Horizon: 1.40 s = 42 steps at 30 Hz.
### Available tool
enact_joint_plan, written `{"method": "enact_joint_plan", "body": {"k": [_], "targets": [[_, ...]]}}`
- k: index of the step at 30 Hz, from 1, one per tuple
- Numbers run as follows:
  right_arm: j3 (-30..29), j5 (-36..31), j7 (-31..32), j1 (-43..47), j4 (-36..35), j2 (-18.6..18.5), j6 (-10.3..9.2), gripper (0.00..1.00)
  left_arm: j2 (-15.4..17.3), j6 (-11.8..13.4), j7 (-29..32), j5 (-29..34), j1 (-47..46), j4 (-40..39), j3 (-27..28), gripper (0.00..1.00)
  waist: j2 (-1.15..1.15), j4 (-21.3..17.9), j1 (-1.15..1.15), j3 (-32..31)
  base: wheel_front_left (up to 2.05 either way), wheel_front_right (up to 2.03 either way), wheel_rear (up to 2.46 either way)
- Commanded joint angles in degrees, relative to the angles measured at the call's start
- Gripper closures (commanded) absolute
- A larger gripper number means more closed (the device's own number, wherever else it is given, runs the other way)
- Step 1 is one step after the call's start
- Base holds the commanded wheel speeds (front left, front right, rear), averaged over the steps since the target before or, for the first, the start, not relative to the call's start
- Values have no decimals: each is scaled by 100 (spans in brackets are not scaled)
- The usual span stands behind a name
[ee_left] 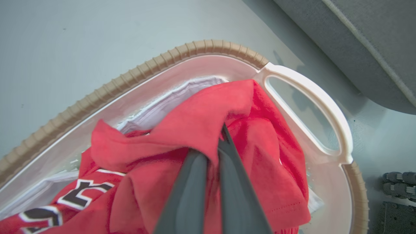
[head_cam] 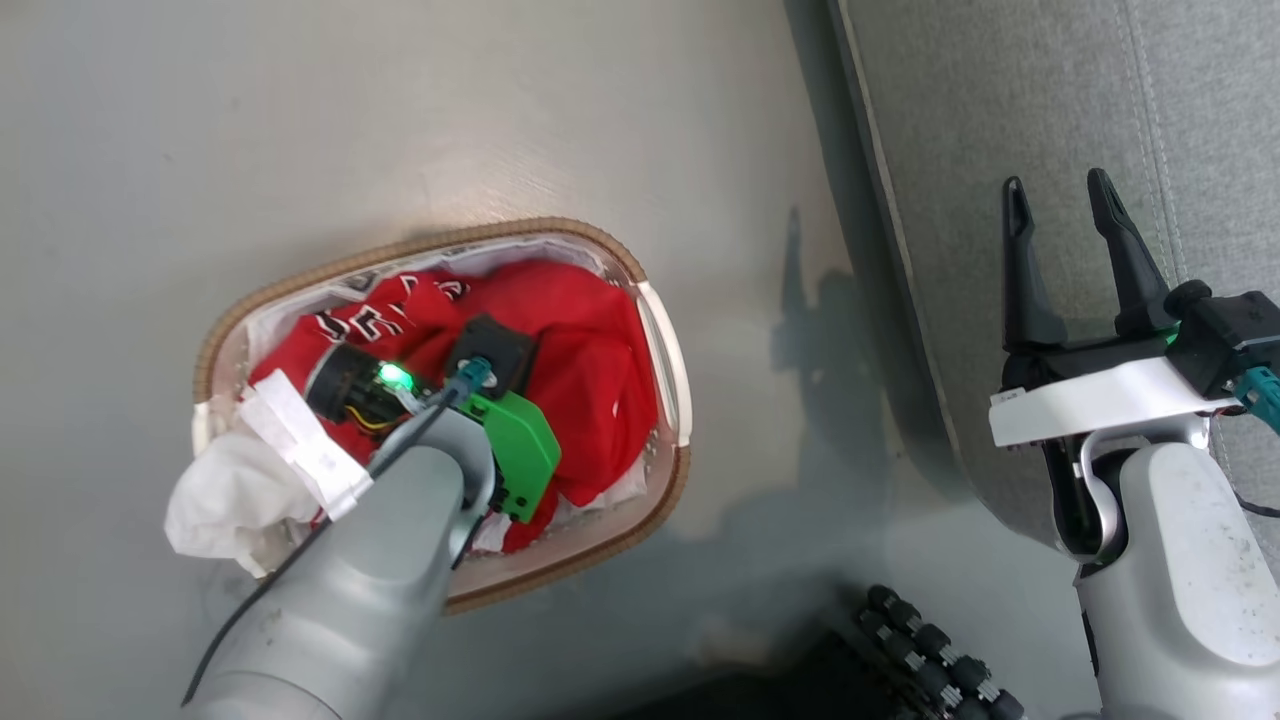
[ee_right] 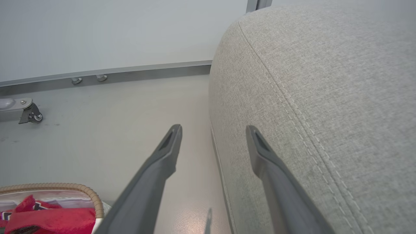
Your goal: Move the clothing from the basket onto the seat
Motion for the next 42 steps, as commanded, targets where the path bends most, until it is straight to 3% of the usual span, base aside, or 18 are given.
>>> {"method": "enact_joint_plan", "body": {"k": [1, 10, 23, 33, 42], "targets": [[-42, -61, -29, 113, 41, -19, -6, 0, 6, 36, -35, 36, 150, -146, -27, 100, 0, 280, 0, -454, 0, 0, 0], [-177, -326, -30, 431, 194, -22, -6, 0, 254, 245, -37, 271, 870, -1435, -20, 100, 0, 705, 0, -1461, 0, 0, 0], [-240, -590, -29, 1259, 437, -22, -6, 0, 761, 226, -37, 500, 1497, -2811, -25, 100, 0, 1026, 0, -3240, 0, 0, 0], [-85, -666, -30, 1791, 507, -20, -6, 0, 1132, 107, 259, 535, 1133, -3582, -98, 100, 0, 1138, 0, -4272, 0, 0, 0], [195, -647, -29, 1862, 418, -21, -6, 0, 1552, -80, 762, 624, 367, -4175, -320, 100, 0, 1160, 0, -4627, 0, 0, 0]]}}
